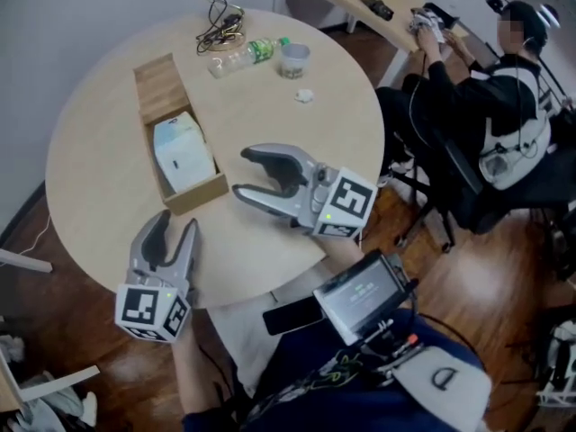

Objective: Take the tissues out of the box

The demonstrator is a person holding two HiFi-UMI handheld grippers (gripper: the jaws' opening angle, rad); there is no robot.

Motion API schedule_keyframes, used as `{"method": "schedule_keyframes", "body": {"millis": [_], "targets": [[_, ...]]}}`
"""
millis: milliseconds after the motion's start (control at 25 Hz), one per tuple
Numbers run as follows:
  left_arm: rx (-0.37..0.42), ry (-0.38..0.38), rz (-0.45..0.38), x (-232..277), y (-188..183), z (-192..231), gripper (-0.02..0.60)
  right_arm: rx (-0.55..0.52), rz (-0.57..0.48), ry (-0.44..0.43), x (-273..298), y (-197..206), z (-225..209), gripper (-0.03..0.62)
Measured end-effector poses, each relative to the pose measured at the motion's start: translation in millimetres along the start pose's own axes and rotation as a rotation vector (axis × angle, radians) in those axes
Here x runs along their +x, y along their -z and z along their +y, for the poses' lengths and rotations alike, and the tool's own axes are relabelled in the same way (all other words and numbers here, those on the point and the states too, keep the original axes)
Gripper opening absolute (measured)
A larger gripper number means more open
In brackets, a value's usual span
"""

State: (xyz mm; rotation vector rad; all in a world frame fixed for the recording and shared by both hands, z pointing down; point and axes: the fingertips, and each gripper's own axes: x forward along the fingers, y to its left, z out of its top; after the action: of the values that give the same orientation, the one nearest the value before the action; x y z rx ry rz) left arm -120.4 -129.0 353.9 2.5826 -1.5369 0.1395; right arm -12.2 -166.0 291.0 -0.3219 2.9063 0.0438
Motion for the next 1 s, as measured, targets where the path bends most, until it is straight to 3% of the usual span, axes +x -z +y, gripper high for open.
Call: {"method": "schedule_keyframes", "body": {"millis": [360, 1000], "targets": [[-0.009, -0.01, 0.005, -4.1, 1.4, -0.1, 0.204, -0.041, 0.019, 0.053, 0.3, 3.2, -3.6, 0.204], [0.0, -0.005, 0.004, 1.4, 1.2, -4.7, 0.204, -0.024, 0.041, 0.055, -2.5, 6.6, -8.3, 0.204]]}}
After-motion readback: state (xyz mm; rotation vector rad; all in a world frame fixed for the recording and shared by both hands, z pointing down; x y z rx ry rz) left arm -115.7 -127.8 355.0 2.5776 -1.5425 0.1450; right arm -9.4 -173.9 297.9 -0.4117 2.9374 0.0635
